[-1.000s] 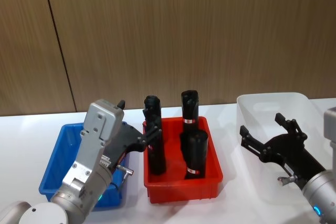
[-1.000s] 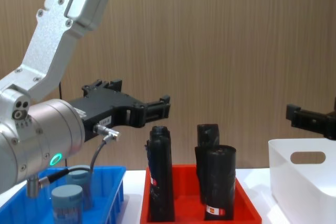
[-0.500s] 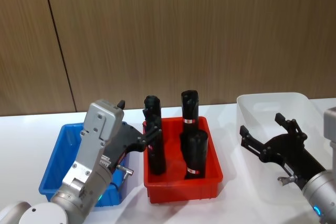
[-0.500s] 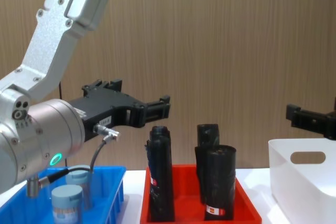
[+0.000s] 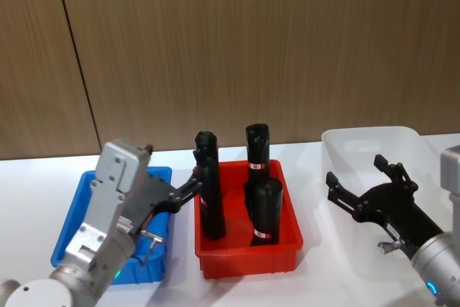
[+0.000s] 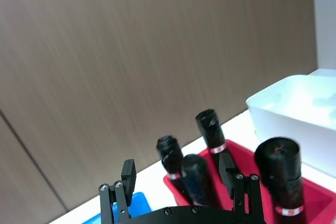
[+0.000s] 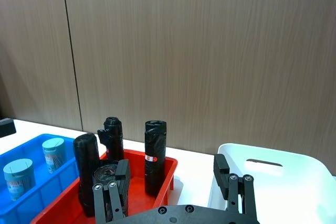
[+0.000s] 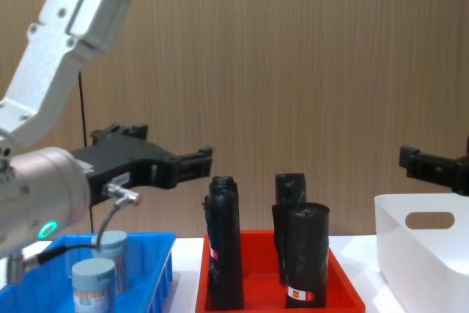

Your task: Pick the cotton swabs from the blue box and place them into the white box.

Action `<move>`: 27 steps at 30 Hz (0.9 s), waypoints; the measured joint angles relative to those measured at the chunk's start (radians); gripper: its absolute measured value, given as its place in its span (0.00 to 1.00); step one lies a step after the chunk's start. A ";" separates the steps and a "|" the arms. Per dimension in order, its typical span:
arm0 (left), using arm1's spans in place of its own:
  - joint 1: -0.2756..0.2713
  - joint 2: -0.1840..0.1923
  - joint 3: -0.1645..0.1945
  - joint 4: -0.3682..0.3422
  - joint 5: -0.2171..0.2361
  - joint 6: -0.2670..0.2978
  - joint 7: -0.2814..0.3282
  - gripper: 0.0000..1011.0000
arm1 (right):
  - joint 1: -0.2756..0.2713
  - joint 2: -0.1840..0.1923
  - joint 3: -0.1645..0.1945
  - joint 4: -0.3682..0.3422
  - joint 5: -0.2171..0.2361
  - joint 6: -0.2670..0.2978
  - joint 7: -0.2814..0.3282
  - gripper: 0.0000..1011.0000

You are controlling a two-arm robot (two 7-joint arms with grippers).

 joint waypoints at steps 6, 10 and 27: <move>0.013 0.017 -0.017 -0.001 -0.037 0.023 0.019 0.99 | 0.000 0.000 0.000 0.000 0.000 0.000 0.000 0.99; 0.024 0.028 -0.031 -0.001 -0.075 0.041 0.044 0.99 | 0.000 0.000 0.000 0.000 0.000 0.000 0.000 0.99; 0.050 0.044 -0.070 0.023 -0.201 0.128 0.133 0.99 | 0.000 0.000 0.000 0.000 0.000 0.000 0.000 0.99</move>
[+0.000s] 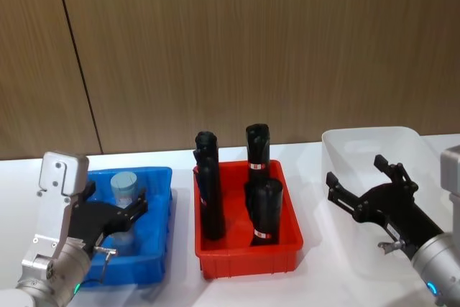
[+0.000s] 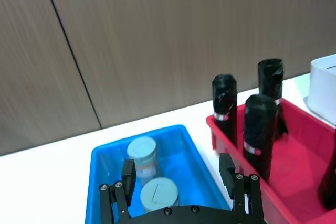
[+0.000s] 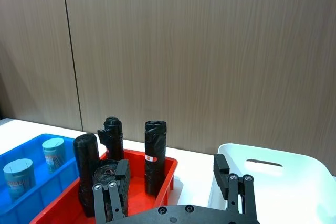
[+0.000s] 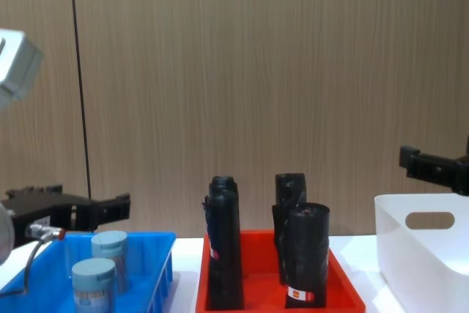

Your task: Pick the cotton swabs from the blue box and place them into the white box.

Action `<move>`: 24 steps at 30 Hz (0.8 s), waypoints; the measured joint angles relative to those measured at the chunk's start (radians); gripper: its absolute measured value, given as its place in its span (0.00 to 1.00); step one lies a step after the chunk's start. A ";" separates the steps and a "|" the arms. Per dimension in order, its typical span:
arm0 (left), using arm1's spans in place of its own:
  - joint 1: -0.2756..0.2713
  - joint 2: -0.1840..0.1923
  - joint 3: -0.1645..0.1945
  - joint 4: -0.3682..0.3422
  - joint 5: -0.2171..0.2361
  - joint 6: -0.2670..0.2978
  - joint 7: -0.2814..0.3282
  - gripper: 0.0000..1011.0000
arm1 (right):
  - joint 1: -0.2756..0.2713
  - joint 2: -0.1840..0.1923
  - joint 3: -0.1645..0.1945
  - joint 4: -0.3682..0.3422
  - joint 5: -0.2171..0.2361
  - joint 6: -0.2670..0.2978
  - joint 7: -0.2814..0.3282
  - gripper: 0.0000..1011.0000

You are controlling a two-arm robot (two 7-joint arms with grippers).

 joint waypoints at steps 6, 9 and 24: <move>-0.002 -0.002 -0.010 0.021 -0.030 0.031 0.007 0.99 | 0.000 0.000 0.000 0.000 0.000 0.000 0.000 0.99; -0.006 -0.006 -0.014 0.035 -0.043 0.045 0.008 0.99 | 0.000 0.000 0.000 0.000 0.000 0.000 0.000 0.99; -0.048 -0.033 -0.024 0.125 -0.078 0.111 -0.033 0.99 | 0.000 0.000 0.000 0.000 0.000 0.000 0.000 0.99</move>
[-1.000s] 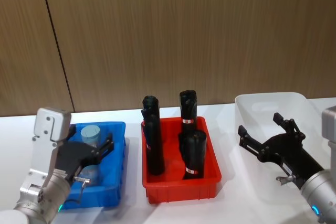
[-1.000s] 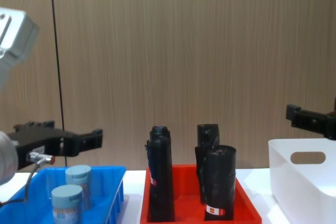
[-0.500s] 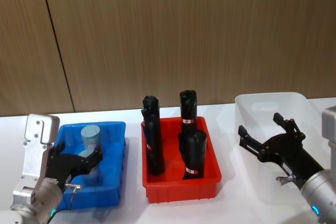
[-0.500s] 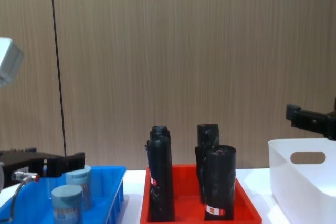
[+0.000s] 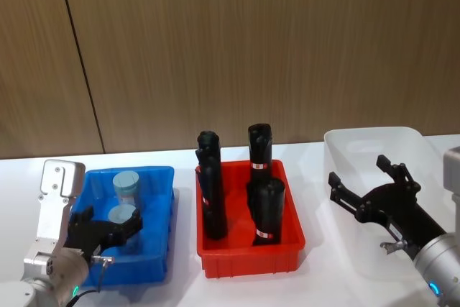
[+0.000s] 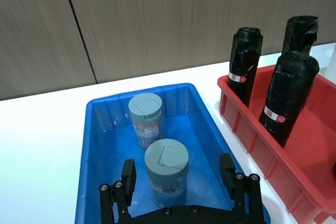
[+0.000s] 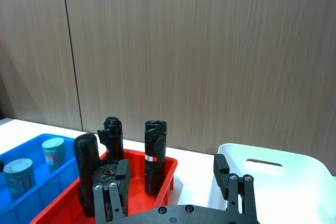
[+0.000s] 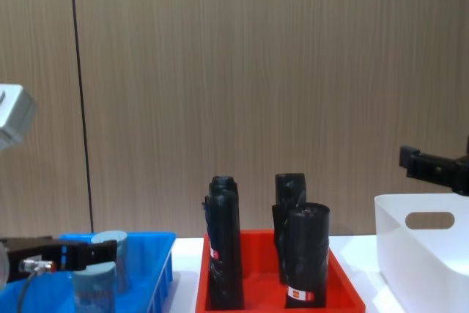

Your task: Pick the cotton swabs from the blue box and place them into the white box.

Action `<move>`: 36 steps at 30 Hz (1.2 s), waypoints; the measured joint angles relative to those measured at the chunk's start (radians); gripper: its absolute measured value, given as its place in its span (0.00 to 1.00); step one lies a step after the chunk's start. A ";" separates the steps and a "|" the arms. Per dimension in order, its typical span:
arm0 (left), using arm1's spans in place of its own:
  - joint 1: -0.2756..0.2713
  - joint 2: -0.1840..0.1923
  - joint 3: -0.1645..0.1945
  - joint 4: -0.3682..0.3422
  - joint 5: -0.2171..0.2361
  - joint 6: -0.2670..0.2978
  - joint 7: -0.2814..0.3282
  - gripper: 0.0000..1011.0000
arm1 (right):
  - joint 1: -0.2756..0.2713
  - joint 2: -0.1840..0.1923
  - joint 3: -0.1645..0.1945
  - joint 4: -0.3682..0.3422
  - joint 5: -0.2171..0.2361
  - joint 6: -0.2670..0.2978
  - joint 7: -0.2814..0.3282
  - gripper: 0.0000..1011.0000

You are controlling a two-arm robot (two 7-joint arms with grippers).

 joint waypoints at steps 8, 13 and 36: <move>-0.033 -0.018 -0.001 0.049 0.003 0.030 -0.033 0.99 | 0.000 0.000 0.000 0.000 0.000 0.000 0.000 0.99; -0.060 -0.032 0.000 0.082 0.017 0.058 -0.054 0.99 | 0.000 0.000 0.000 0.000 0.000 0.000 0.000 0.99; -0.133 -0.069 -0.006 0.147 0.061 0.187 -0.041 0.99 | 0.000 0.000 0.000 0.000 0.000 0.000 0.000 0.99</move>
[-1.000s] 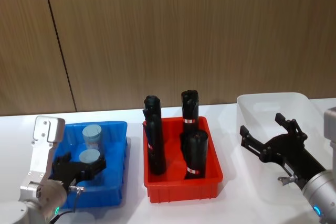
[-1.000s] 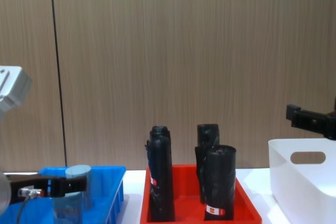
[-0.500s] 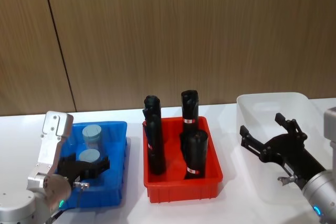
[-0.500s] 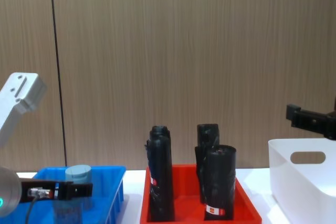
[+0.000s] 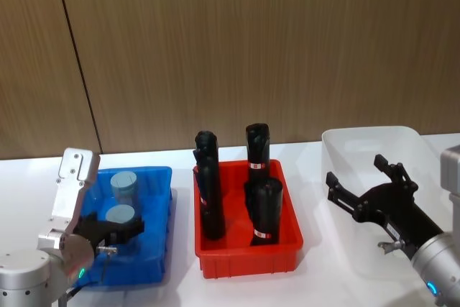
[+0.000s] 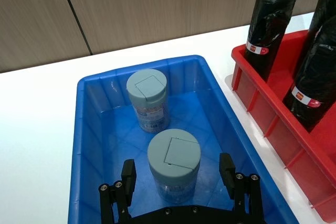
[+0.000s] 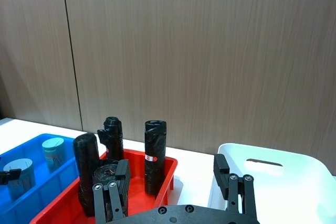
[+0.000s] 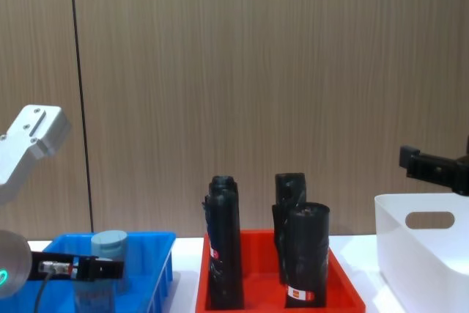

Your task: Pick the cotton swabs from the blue box and place them into the white box.

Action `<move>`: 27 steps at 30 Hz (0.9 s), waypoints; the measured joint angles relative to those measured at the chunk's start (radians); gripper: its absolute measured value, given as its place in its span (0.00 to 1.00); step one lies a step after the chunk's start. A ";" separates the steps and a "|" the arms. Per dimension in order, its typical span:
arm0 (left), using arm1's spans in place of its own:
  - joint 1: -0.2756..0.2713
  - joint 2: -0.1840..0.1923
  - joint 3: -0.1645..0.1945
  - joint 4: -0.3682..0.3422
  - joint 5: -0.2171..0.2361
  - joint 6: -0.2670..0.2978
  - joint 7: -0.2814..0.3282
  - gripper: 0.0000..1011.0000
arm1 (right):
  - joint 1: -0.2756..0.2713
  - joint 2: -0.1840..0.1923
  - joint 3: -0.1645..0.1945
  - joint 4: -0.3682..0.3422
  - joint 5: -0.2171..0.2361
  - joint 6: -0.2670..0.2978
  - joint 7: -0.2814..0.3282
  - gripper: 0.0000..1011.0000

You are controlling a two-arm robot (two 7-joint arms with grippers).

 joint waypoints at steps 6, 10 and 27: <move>-0.014 -0.006 -0.004 0.021 0.006 0.010 -0.006 0.99 | 0.000 0.000 0.000 0.000 0.000 0.000 0.000 0.99; -0.024 -0.011 -0.004 0.041 0.011 0.005 -0.023 0.99 | 0.000 0.000 0.000 0.000 0.000 0.000 0.000 0.99; -0.074 -0.038 0.000 0.155 0.036 -0.022 -0.084 0.99 | 0.000 0.000 0.000 0.000 0.000 0.000 0.000 0.99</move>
